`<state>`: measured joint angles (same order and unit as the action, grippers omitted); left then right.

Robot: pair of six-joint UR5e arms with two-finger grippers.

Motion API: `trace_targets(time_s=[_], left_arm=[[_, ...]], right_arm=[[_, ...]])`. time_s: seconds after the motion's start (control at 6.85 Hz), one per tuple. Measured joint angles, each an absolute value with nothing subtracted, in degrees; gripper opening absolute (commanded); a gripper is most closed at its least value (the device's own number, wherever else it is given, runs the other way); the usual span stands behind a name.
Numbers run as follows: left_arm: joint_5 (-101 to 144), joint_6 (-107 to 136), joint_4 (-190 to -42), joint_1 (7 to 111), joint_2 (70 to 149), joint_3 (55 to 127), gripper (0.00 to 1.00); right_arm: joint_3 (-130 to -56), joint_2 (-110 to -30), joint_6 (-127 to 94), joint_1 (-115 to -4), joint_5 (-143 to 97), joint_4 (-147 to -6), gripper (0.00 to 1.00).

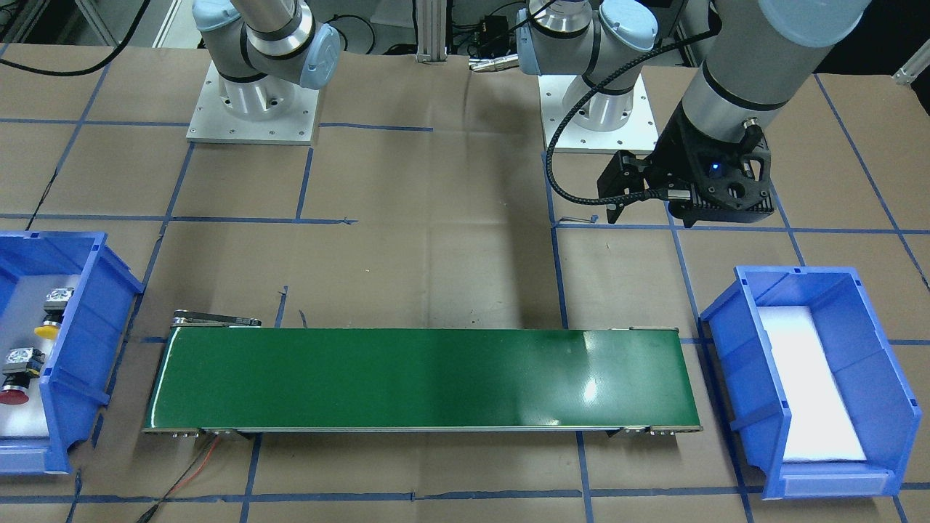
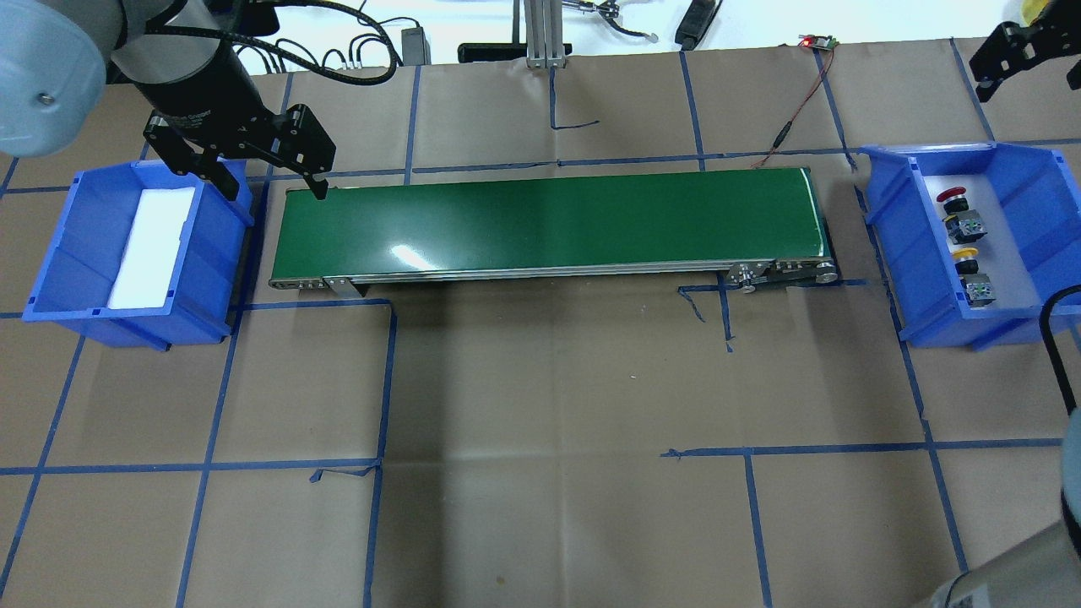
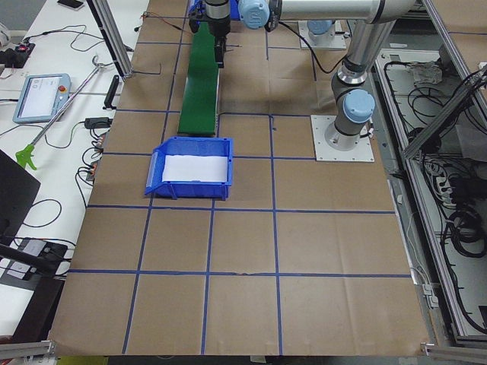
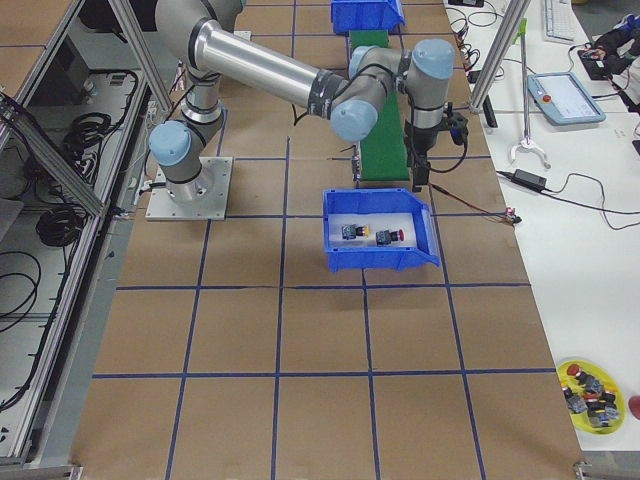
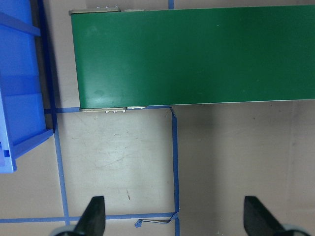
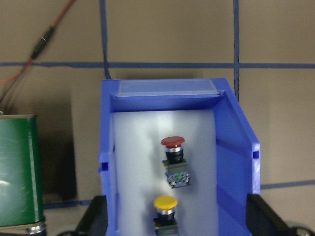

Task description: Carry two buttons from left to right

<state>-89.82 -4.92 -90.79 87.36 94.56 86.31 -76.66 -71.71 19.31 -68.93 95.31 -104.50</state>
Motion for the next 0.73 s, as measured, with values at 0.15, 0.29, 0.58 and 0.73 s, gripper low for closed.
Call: trace_targets(time_s=[0.15, 0.29, 0.58, 0.73], left_arm=[[-89.82, -4.9, -90.79, 87.36, 94.59, 86.31, 1.0], [-89.82, -4.86, -90.79, 87.37, 94.63, 86.31, 1.0], [-89.81, -4.84, -90.79, 87.36, 94.65, 86.31, 1.0], [-89.77, -4.83, -90.79, 87.36, 94.65, 86.31, 1.0]], right_arm=[[-76.67, -74.85, 11.96, -72.85, 93.72, -101.16, 1.0], [-76.77, -78.48, 5.35, -77.45, 92.98, -95.47, 1.0], [-77.44, -84.48, -0.06, -86.91, 92.35, -88.91, 1.0], [-78.79, -86.21, -2.37, -91.07, 91.73, -88.22, 1.0]])
